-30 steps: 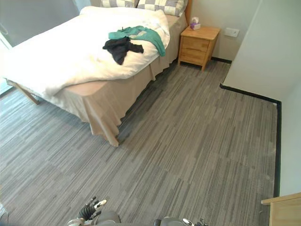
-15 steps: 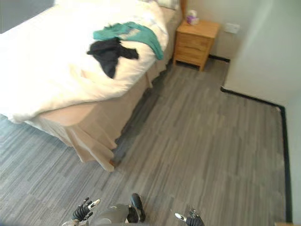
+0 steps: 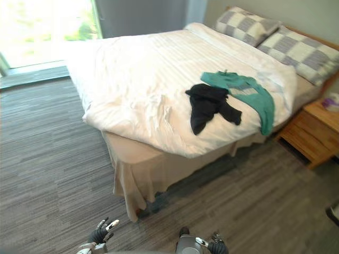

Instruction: Tidy the bed and pick cloth on bed and put in laundry

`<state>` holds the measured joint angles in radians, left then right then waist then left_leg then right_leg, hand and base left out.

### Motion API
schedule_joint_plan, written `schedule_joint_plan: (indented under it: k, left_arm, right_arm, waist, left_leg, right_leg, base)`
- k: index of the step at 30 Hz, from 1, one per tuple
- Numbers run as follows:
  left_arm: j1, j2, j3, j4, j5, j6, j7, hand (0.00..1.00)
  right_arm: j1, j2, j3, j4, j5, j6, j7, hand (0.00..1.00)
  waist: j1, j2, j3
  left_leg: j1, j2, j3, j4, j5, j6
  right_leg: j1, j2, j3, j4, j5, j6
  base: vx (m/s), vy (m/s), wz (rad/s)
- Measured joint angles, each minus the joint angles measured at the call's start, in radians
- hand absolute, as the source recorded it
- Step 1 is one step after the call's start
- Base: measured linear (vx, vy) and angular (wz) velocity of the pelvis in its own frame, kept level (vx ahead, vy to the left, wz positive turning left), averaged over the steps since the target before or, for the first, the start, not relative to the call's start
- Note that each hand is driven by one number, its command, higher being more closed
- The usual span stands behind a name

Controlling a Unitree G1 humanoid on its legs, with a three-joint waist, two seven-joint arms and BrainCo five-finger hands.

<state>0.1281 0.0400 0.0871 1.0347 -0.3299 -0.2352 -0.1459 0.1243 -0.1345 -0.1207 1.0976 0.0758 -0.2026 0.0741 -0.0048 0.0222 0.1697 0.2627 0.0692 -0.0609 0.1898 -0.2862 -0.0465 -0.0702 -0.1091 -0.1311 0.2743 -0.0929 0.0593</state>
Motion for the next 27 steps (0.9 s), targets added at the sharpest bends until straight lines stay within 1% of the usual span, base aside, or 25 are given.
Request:
schedule_joint_plan:
  k: [1,2,3,4,5,6,7,8,9,10,11,13,14,15,16,18,19,21,22,23,24,25,27]
  left_arm:
    - [0.000,-0.006,0.007,0.000,-0.001,0.000,0.000,0.00]
    - [0.003,-0.015,0.031,-0.002,-0.003,-0.005,-0.001,0.00]
    - [0.008,-0.018,0.051,-0.015,-0.012,-0.010,-0.001,0.00]
    - [0.009,-0.019,0.054,-0.020,-0.013,-0.011,-0.001,0.00]
    - [0.007,-0.018,0.051,-0.022,-0.013,-0.014,-0.004,0.00]
    - [0.007,-0.019,0.050,-0.022,-0.012,-0.015,-0.008,0.00]
    - [0.007,-0.020,0.048,-0.021,-0.013,-0.015,-0.010,0.00]
    - [0.007,-0.021,0.041,-0.020,-0.013,-0.015,-0.009,0.00]
    - [0.005,-0.020,0.029,-0.014,-0.021,-0.015,-0.012,0.00]
    - [0.004,-0.021,0.028,0.004,-0.048,-0.014,-0.024,0.00]
    - [0.003,-0.021,0.027,0.015,-0.057,-0.013,-0.029,0.00]
    - [-0.005,-0.006,0.019,0.048,-0.137,-0.008,-0.050,0.00]
    - [-0.009,-0.001,0.015,0.057,-0.163,-0.005,-0.050,0.00]
    - [-0.013,0.010,-0.004,0.072,-0.216,0.004,-0.055,0.00]
    - [-0.014,0.012,-0.009,0.078,-0.242,0.010,-0.063,0.00]
    - [-0.015,0.012,-0.014,0.092,-0.342,0.013,-0.088,0.00]
    - [-0.015,0.013,-0.016,0.092,-0.363,0.013,-0.088,0.00]
    - [-0.019,0.018,-0.035,0.094,-0.475,0.009,-0.083,0.00]
    - [-0.022,0.020,-0.040,0.097,-0.508,0.006,-0.077,0.00]
    - [-0.025,0.020,-0.044,0.098,-0.566,0.001,-0.061,0.00]
    - [-0.027,0.018,-0.043,0.098,-0.639,-0.014,-0.035,0.00]
    - [-0.027,0.017,-0.038,0.098,-0.675,-0.022,-0.021,0.00]
    - [-0.034,0.023,0.041,0.097,-0.781,-0.058,0.025,0.00]
  right_arm:
    - [-0.006,-0.006,0.013,0.003,0.000,0.003,0.000,0.00]
    - [-0.009,-0.008,0.020,0.004,-0.001,0.009,-0.001,0.00]
    - [-0.009,-0.012,0.031,0.007,-0.004,0.020,-0.003,0.00]
    - [-0.011,-0.013,0.037,0.008,-0.004,0.024,-0.003,0.00]
    - [-0.012,-0.016,0.044,0.008,-0.008,0.029,-0.005,0.00]
    - [-0.010,-0.019,0.047,0.012,-0.019,0.036,-0.006,0.00]
    - [-0.012,-0.026,0.053,0.024,-0.034,0.041,-0.004,0.00]
    - [-0.015,-0.028,0.054,0.027,-0.041,0.044,-0.003,0.00]
    - [-0.013,-0.033,0.055,0.027,-0.053,0.044,0.000,0.00]
    - [-0.011,-0.033,0.054,0.034,-0.063,0.044,0.001,0.00]
    - [-0.008,-0.030,0.054,0.036,-0.063,0.044,0.001,0.00]
    - [-0.008,-0.021,0.050,0.049,-0.063,0.043,0.000,0.00]
    - [-0.008,-0.019,0.048,0.052,-0.063,0.043,0.000,0.00]
    - [-0.005,-0.009,0.040,0.060,-0.063,0.043,-0.001,0.00]
    - [-0.003,-0.007,0.032,0.060,-0.063,0.043,0.000,0.00]
    - [0.006,-0.004,0.013,0.062,-0.062,0.043,0.001,0.00]
    - [0.006,-0.004,0.011,0.063,-0.062,0.043,0.001,0.00]
    - [0.005,-0.004,0.008,0.068,-0.062,0.043,0.002,0.00]
    - [0.005,-0.004,0.007,0.069,-0.062,0.043,0.002,0.00]
    - [0.003,-0.003,0.006,0.070,-0.062,0.043,0.002,0.00]
    - [0.001,-0.003,0.006,0.070,-0.060,0.044,0.003,0.00]
    - [0.001,-0.003,0.006,0.070,-0.059,0.044,0.004,0.00]
    - [0.003,-0.005,-0.006,0.070,-0.049,0.045,0.011,0.00]
  waist:
    - [-0.002,0.009,-0.001]
    - [-0.001,0.011,0.002]
    - [0.007,0.010,0.005]
    - [0.015,0.004,0.011]
    - [0.021,0.006,0.012]
    - [0.021,0.008,0.010]
    - [0.021,0.010,0.009]
    - [0.021,0.012,0.007]
    - [0.019,0.021,0.003]
    - [0.019,0.026,-0.008]
    - [0.018,0.026,-0.020]
    - [0.017,0.009,-0.037]
    - [0.016,0.006,-0.037]
    - [0.014,0.001,-0.038]
    - [0.013,0.000,-0.038]
    - [0.014,0.001,-0.039]
    - [0.015,0.001,-0.039]
    - [0.015,0.002,-0.039]
    - [0.015,0.001,-0.039]
    - [0.015,0.001,-0.038]
    - [0.014,0.003,-0.038]
    - [0.014,0.004,-0.037]
    - [0.007,0.014,-0.040]
  left_leg:
    - [-0.004,0.011,0.003,0.020,0.006,-0.010]
    - [-0.042,0.029,0.011,0.105,0.017,-0.030]
    - [-0.098,0.050,0.044,0.232,0.033,-0.055]
    - [-0.129,0.065,0.068,0.300,0.036,-0.068]
    - [-0.161,0.095,0.128,0.375,0.031,-0.062]
    - [-0.178,0.122,0.189,0.390,0.024,-0.057]
    - [-0.179,0.129,0.249,0.330,0.023,-0.053]
    - [-0.178,0.122,0.270,0.247,0.032,-0.053]
    - [-0.180,0.105,0.269,0.106,0.109,-0.045]
    - [-0.159,0.097,0.267,0.029,0.120,-0.046]
    - [-0.149,0.094,0.264,-0.009,0.125,-0.044]
    - [-0.133,0.069,0.260,-0.110,0.166,-0.040]
    - [-0.128,0.064,0.256,-0.125,0.174,-0.041]
    - [-0.119,0.052,0.243,-0.148,0.190,-0.038]
    - [-0.112,0.048,0.242,-0.157,0.195,-0.038]
    - [-0.090,0.037,0.242,-0.169,0.204,-0.037]
    - [-0.087,0.036,0.243,-0.174,0.208,-0.038]
    - [-0.087,0.035,0.244,-0.190,0.222,-0.040]
    - [-0.086,0.036,0.244,-0.192,0.225,-0.041]
    - [-0.085,0.037,0.245,-0.198,0.234,-0.045]
    - [-0.076,0.037,0.247,-0.216,0.249,-0.046]
    - [-0.070,0.037,0.248,-0.227,0.256,-0.046]
    - [-0.065,0.045,0.255,-0.256,0.262,-0.046]
  right_leg:
    - [0.014,0.010,-0.011,-0.009,-0.006,-0.008]
    - [0.051,0.024,-0.029,-0.043,-0.013,-0.019]
    - [0.095,0.039,-0.041,-0.088,-0.011,-0.035]
    - [0.118,0.043,-0.051,-0.113,-0.009,-0.041]
    - [0.154,0.050,-0.067,-0.146,-0.009,-0.050]
    - [0.179,0.052,-0.082,-0.166,-0.008,-0.051]
    - [0.201,0.049,-0.091,-0.178,-0.011,-0.054]
    - [0.209,0.048,-0.094,-0.189,-0.011,-0.053]
    - [0.211,0.054,-0.102,-0.201,-0.009,-0.049]
    - [0.218,0.062,-0.107,-0.222,-0.004,-0.041]
    - [0.220,0.063,-0.111,-0.236,0.000,-0.037]
    - [0.232,0.055,-0.137,-0.294,0.027,-0.028]
    - [0.238,0.053,-0.143,-0.302,0.029,-0.026]
    - [0.248,0.046,-0.158,-0.312,0.029,-0.026]
    - [0.257,0.044,-0.161,-0.315,0.029,-0.026]
    - [0.286,0.037,-0.164,-0.331,0.028,-0.025]
    - [0.289,0.036,-0.164,-0.332,0.027,-0.023]
    - [0.285,0.036,-0.165,-0.332,0.027,-0.023]
    - [0.284,0.037,-0.165,-0.332,0.027,-0.023]
    - [0.282,0.039,-0.165,-0.332,0.027,-0.023]
    - [0.282,0.040,-0.165,-0.331,0.027,-0.023]
    - [0.282,0.041,-0.165,-0.330,0.027,-0.023]
    - [0.278,0.056,-0.165,-0.330,0.028,-0.024]
  base:
    - [0.31,-0.378,0.55]
    - [0.20,-0.293,0.36]
    - [0.17,-0.285,0.32]
    - [0.12,-0.207,0.20]
    - [0.09,-0.172,0.22]
    - [0.11,-0.176,0.20]
    - [0.12,-0.159,0.14]
    - [0.12,-0.087,0.12]
    - [0.16,-0.020,0.16]
    - [0.16,0.011,0.21]
    - [0.19,0.027,0.22]
    - [0.17,0.038,0.22]
    - [0.13,0.041,0.28]
    - [0.09,0.024,0.29]
    - [0.09,0.027,0.32]
    - [0.07,0.020,0.16]
    - [0.03,-0.003,0.07]
    - [-0.02,-0.016,0.04]
    - [0.00,0.000,0.00]
    - [-0.06,-0.039,0.01]
    - [-0.07,-0.047,0.00]
    - [-0.11,-0.050,0.00]
    - [-0.11,-0.030,0.01]
